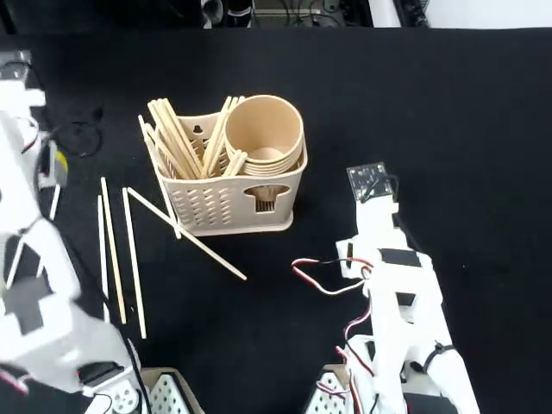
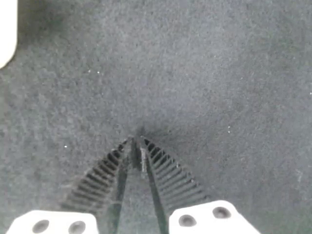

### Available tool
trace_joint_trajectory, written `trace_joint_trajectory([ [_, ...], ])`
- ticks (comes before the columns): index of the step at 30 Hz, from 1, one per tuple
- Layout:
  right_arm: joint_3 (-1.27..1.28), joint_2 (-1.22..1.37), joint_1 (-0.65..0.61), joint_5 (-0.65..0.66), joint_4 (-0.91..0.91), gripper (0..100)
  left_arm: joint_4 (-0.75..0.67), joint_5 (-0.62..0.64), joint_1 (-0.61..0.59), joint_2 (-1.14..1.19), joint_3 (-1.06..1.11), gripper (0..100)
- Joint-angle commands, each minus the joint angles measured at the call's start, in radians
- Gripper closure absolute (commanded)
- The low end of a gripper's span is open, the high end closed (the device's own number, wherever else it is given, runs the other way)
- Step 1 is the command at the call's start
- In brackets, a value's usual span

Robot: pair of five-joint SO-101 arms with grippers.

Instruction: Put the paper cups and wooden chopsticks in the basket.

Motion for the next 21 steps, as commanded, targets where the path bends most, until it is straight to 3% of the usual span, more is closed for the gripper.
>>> trace_joint_trajectory([
  [1, -0.008, -0.004, -0.005, 0.006, 0.006, 98.6, -0.035, -0.126, -0.054, 0.215, -0.114, 83],
  [11, -0.008, -0.004, -0.005, 0.006, 0.006, 98.6, -0.086, -0.281, -0.173, 0.717, -0.522, 83],
  [21, -0.008, -0.004, -0.005, 0.006, 0.006, 98.6, 0.068, -0.308, -0.180, 1.051, -0.967, 84],
])
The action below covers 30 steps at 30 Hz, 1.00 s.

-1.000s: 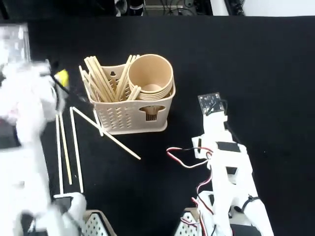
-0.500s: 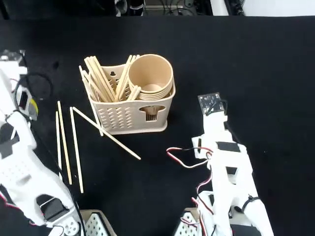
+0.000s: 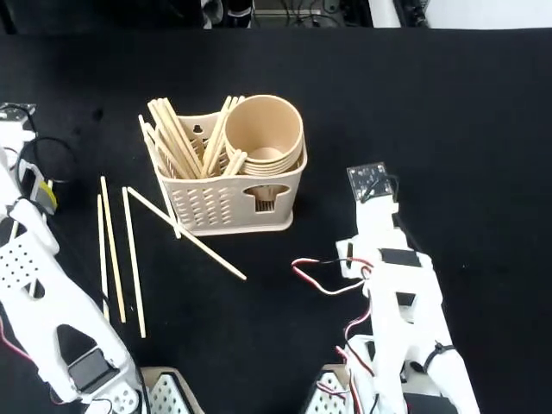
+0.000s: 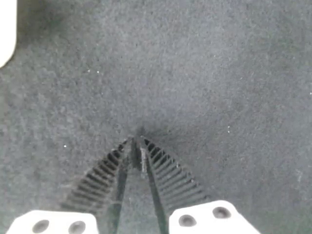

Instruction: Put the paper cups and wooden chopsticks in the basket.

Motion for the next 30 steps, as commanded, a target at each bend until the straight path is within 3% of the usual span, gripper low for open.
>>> trace_joint_trajectory([
  [1, -0.008, -0.004, -0.005, 0.006, 0.006, 98.6, 0.044, -0.011, -0.021, 0.091, -0.180, 86],
  [4, -0.008, -0.004, -0.005, 0.006, 0.006, 98.6, 0.114, -0.011, 0.002, 0.149, -0.282, 98],
  [9, -0.008, -0.004, -0.005, 0.006, 0.006, 98.6, 0.132, 0.015, 0.018, 0.175, -0.363, 97],
  [15, -0.008, -0.004, -0.005, 0.006, 0.006, 98.6, 0.137, 0.252, 0.012, 0.091, -0.366, 97],
  [18, -0.008, -0.004, -0.005, 0.006, 0.006, 98.6, 0.137, 0.353, 0.024, -0.044, -0.186, 97],
  [24, -0.008, -0.004, -0.005, 0.006, 0.005, 98.6, 0.130, 0.364, 0.143, -0.503, 0.378, 97],
  [30, -0.008, -0.004, -0.005, 0.006, 0.005, 98.6, 0.044, 0.407, 0.289, -1.030, 0.725, 97],
])
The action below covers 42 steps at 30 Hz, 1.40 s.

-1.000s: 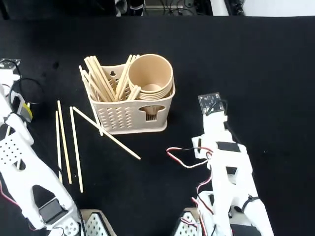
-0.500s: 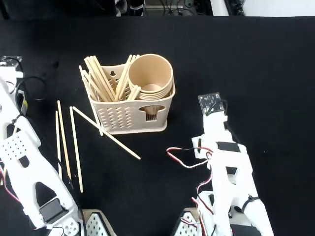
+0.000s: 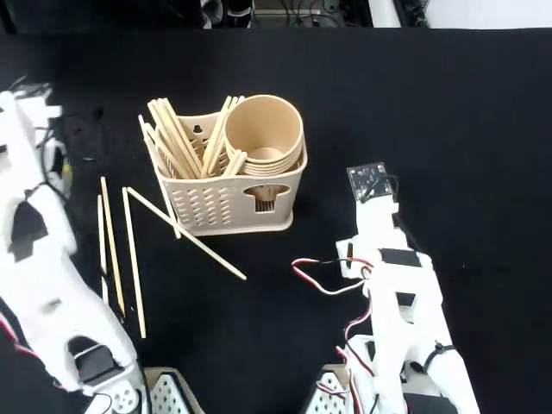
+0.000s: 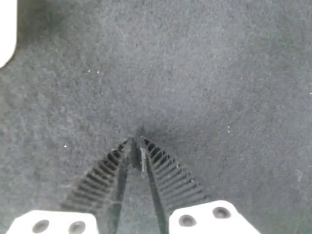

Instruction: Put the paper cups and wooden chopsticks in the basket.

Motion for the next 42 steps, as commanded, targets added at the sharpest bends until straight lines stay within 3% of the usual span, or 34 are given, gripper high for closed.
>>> trace_joint_trajectory([
  [1, -0.008, -0.004, -0.005, 0.006, 0.005, 98.6, -0.094, 0.069, 0.079, -0.400, 0.193, 97],
  [11, -0.008, -0.004, -0.005, 0.006, 0.005, 98.6, -0.586, 0.255, 0.231, -1.171, 0.878, 97],
  [16, -0.008, -0.004, -0.005, 0.006, 0.005, 98.6, -0.842, 0.315, 0.312, -1.568, 1.070, 97],
  [21, -0.008, -0.004, -0.005, 0.006, 0.005, 98.6, -1.143, 0.371, 0.406, -1.804, 1.231, 97],
  [31, -0.008, -0.004, -0.005, 0.006, 0.006, 98.6, -1.456, 0.374, 0.687, -1.803, 1.218, 97],
  [42, -0.008, -0.004, -0.005, 0.006, 0.006, 98.6, -1.470, 0.374, 0.697, -1.487, 1.299, 97],
])
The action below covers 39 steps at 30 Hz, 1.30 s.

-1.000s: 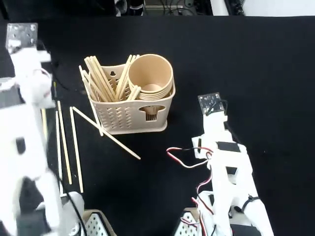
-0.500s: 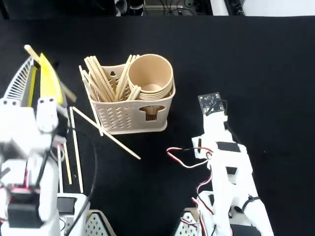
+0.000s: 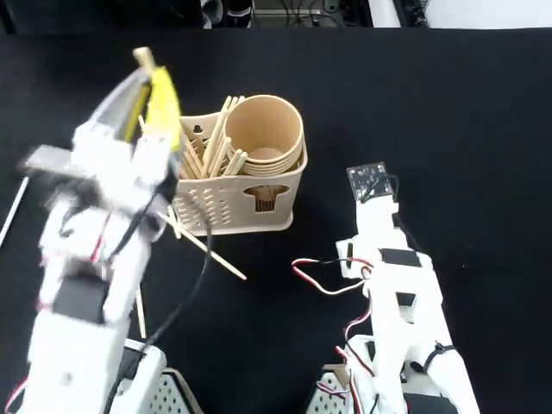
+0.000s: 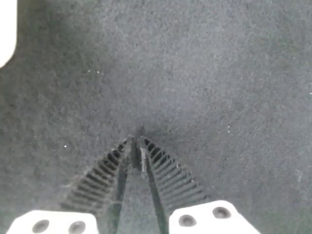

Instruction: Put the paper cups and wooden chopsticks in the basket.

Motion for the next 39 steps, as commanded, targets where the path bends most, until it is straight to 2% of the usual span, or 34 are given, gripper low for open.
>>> trace_joint_trajectory([
  [1, -0.008, -0.004, -0.005, 0.006, 0.006, 98.6, -0.018, 0.011, 0.010, 0.043, -0.008, 97],
  [6, -0.008, -0.004, -0.005, 0.006, 0.006, 98.6, 0.040, 0.011, 0.016, 0.015, 0.001, 97],
  [8, -0.008, -0.004, -0.005, 0.006, 0.006, 98.6, 0.130, 0.011, 0.016, -0.006, -0.021, 95],
  [13, -0.008, -0.004, -0.005, 0.006, 0.006, 98.6, 0.437, 0.078, 0.002, -0.032, -0.180, 80],
  [18, -0.008, -0.004, -0.005, 0.006, 0.006, 98.6, 0.758, 0.075, -0.091, 0.084, -0.455, 80],
  [27, -0.008, -0.004, -0.005, 0.006, 0.006, 98.6, 1.243, 0.074, -0.407, 0.583, -0.917, 79],
  [30, -0.008, -0.004, -0.005, 0.006, 0.006, 98.6, 1.320, 0.061, -0.487, 0.735, -0.967, 75],
  [39, -0.008, -0.004, -0.005, 0.006, 0.006, 98.6, 1.379, -0.187, -0.598, 1.109, -0.932, 75],
])
